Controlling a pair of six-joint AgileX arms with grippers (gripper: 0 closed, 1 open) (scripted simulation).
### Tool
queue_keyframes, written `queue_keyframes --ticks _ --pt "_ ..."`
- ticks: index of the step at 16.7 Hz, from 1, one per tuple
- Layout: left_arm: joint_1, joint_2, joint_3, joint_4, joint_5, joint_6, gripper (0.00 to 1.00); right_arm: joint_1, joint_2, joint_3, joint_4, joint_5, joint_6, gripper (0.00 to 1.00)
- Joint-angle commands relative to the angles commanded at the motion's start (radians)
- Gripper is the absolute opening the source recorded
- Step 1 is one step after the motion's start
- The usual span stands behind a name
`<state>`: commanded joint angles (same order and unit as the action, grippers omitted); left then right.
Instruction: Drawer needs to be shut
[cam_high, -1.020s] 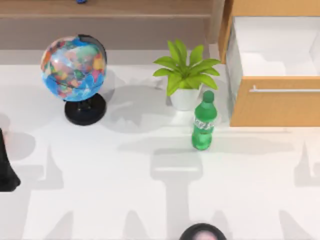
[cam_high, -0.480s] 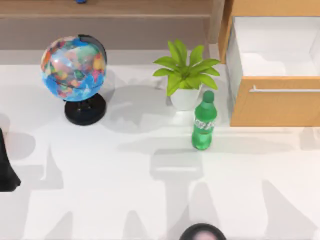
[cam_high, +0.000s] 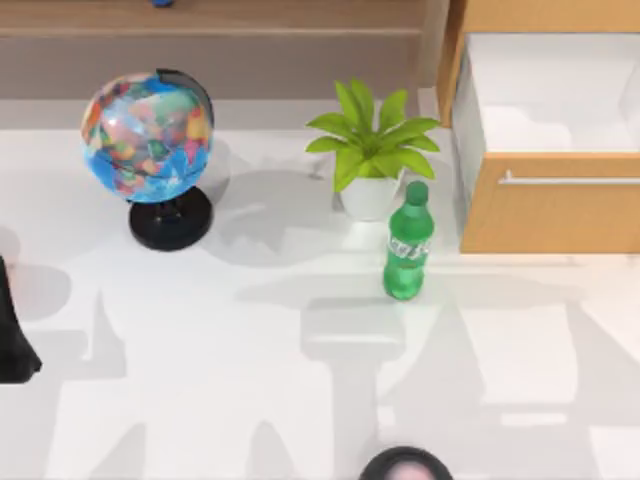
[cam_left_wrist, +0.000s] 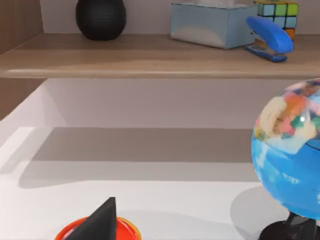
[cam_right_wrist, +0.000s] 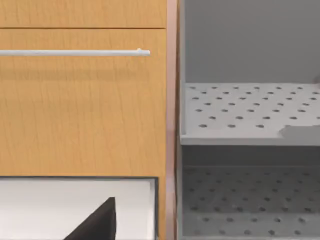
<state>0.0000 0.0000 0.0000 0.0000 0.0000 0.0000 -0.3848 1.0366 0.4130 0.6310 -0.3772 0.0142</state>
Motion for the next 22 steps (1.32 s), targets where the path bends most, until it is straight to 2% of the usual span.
queue_keyframes --ticks 7,10,15,22 --pt "0.000 0.000 0.000 0.000 0.000 0.000 1.00 0.007 0.012 -0.008 0.012 0.000 -0.009 1.00" --pt "0.000 0.000 0.000 0.000 0.000 0.000 1.00 0.073 0.059 -0.061 0.092 0.024 -0.101 1.00" --pt "0.000 0.000 0.000 0.000 0.000 0.000 1.00 0.259 0.239 -0.194 0.365 0.119 -0.446 1.00" --pt "0.000 0.000 0.000 0.000 0.000 0.000 1.00 0.541 0.565 -0.315 0.783 0.354 -1.013 1.00"
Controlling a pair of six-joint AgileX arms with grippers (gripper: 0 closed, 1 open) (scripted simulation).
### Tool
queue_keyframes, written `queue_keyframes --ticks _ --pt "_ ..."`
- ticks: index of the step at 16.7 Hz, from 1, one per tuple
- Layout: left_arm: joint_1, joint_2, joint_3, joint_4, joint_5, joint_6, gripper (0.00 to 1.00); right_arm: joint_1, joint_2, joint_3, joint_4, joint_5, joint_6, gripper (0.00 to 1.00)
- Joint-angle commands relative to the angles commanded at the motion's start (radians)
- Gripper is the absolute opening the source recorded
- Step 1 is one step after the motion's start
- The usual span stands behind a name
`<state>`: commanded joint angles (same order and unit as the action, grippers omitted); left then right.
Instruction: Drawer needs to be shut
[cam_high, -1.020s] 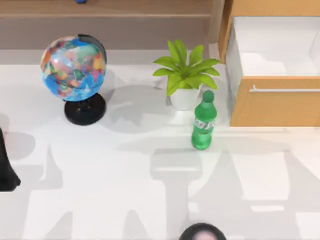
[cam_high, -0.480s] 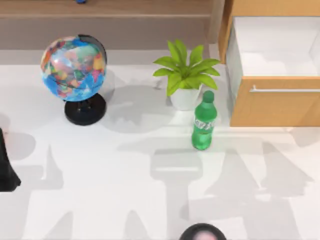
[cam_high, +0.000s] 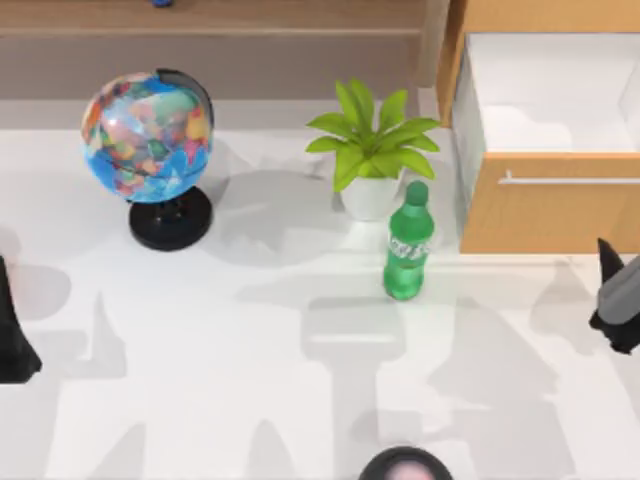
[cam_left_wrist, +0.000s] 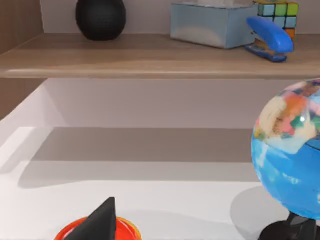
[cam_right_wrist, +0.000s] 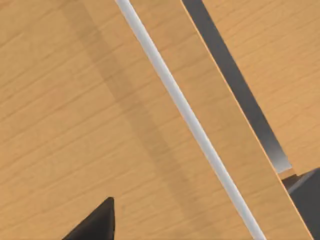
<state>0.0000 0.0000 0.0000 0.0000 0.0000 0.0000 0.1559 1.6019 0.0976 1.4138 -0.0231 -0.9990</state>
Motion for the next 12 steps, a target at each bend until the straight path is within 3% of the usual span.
queue_keyframes --ticks 6,12 --pt "0.000 0.000 0.000 0.000 0.000 0.000 1.00 0.150 0.231 0.020 0.246 0.223 -0.374 1.00" --pt "0.000 0.000 0.000 0.000 0.000 0.000 1.00 0.190 0.357 0.102 0.334 0.381 -0.539 1.00"
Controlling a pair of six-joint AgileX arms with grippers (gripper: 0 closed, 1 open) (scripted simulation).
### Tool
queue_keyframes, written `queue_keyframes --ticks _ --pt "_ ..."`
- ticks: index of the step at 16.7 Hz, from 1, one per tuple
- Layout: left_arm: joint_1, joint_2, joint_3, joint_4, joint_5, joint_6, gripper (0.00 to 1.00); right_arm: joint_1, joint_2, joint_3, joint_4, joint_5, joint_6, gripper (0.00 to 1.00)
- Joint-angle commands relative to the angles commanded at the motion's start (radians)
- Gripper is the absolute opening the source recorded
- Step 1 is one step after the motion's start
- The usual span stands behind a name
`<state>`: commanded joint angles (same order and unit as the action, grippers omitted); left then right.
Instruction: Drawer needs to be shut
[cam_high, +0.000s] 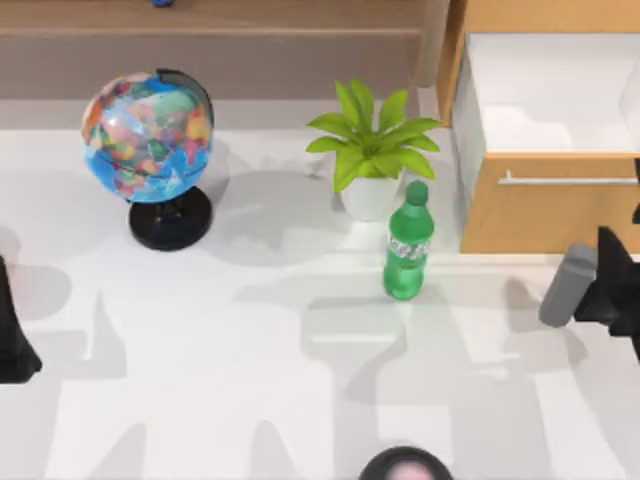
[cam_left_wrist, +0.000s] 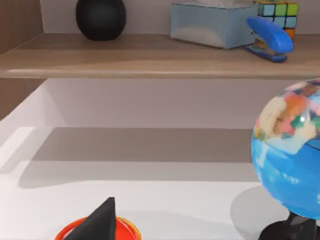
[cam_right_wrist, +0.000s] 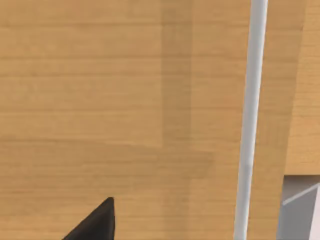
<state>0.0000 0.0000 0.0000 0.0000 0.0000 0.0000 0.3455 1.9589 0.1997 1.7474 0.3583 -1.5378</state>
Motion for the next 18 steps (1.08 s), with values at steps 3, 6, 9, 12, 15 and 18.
queue_keyframes --ticks 3,6,9,12,15,18 --pt "0.000 0.000 0.000 0.000 0.000 0.000 1.00 0.001 0.019 0.015 0.010 0.020 -0.017 1.00" --pt "0.000 0.000 0.000 0.000 0.000 0.000 1.00 0.001 0.019 0.015 0.010 0.020 -0.017 1.00" --pt "0.000 0.000 0.000 0.000 0.000 0.000 1.00 -0.005 0.023 0.025 0.002 0.014 -0.016 1.00" --pt "0.000 0.000 0.000 0.000 0.000 0.000 1.00 -0.022 0.029 0.070 -0.034 -0.002 -0.018 1.00" --pt "0.000 0.000 0.000 0.000 0.000 0.000 1.00 -0.036 0.035 0.107 -0.065 -0.017 -0.018 1.00" --pt "0.000 0.000 0.000 0.000 0.000 0.000 1.00 -0.037 0.035 0.109 -0.067 -0.018 -0.018 1.00"
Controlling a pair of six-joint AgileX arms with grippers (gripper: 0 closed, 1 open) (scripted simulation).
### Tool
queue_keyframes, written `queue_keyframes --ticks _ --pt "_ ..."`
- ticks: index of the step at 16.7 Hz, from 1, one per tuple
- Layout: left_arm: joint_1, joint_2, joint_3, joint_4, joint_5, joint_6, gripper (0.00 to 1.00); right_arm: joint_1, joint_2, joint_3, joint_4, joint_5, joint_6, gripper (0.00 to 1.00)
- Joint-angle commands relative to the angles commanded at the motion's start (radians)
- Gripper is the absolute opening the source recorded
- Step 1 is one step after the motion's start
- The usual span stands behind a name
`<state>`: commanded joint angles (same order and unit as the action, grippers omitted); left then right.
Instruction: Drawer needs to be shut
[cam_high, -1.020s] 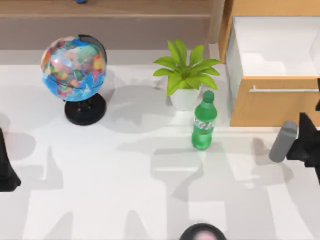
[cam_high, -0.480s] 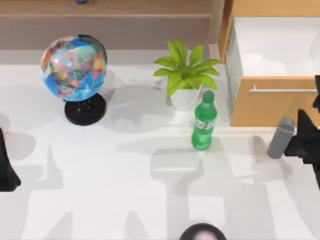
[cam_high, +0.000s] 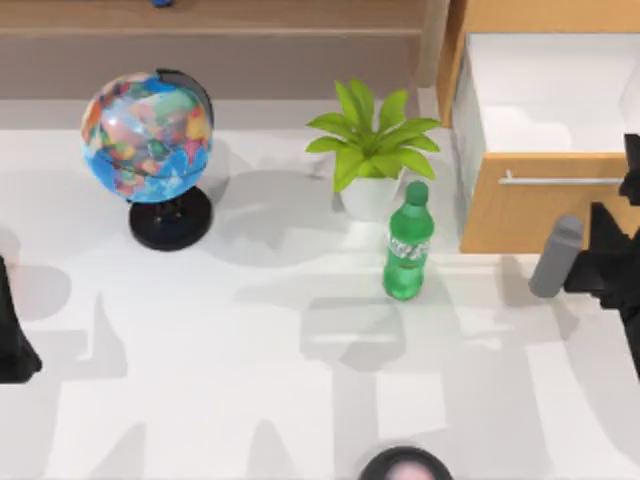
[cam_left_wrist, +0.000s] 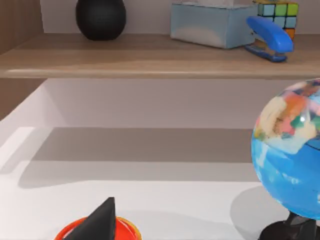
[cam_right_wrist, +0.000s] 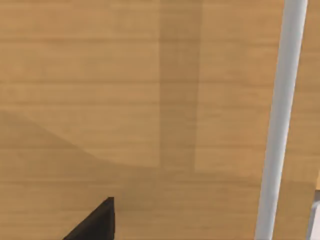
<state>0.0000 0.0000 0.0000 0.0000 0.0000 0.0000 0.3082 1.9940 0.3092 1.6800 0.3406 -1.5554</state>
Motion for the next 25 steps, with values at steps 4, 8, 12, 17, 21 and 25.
queue_keyframes --ticks 4,8,12,17,21,25 --pt "0.000 0.000 0.000 0.000 0.000 0.000 1.00 0.000 0.000 0.000 0.000 0.000 0.000 0.77" --pt "0.000 0.000 0.000 0.000 0.000 0.000 1.00 0.000 0.000 0.000 0.000 0.000 0.000 0.47" --pt "0.000 0.000 0.000 0.000 0.000 0.000 1.00 0.000 0.000 0.000 0.000 0.000 0.000 0.17" --pt "0.000 0.000 0.000 0.000 0.000 0.000 1.00 0.000 0.000 0.000 0.000 0.000 0.000 0.00" --pt "0.000 0.000 0.000 0.000 0.000 0.000 1.00 0.000 0.000 0.000 0.000 0.000 0.000 0.00" --pt "0.000 0.000 0.000 0.000 0.000 0.000 1.00 -0.001 0.004 0.014 -0.010 -0.004 0.003 0.00"
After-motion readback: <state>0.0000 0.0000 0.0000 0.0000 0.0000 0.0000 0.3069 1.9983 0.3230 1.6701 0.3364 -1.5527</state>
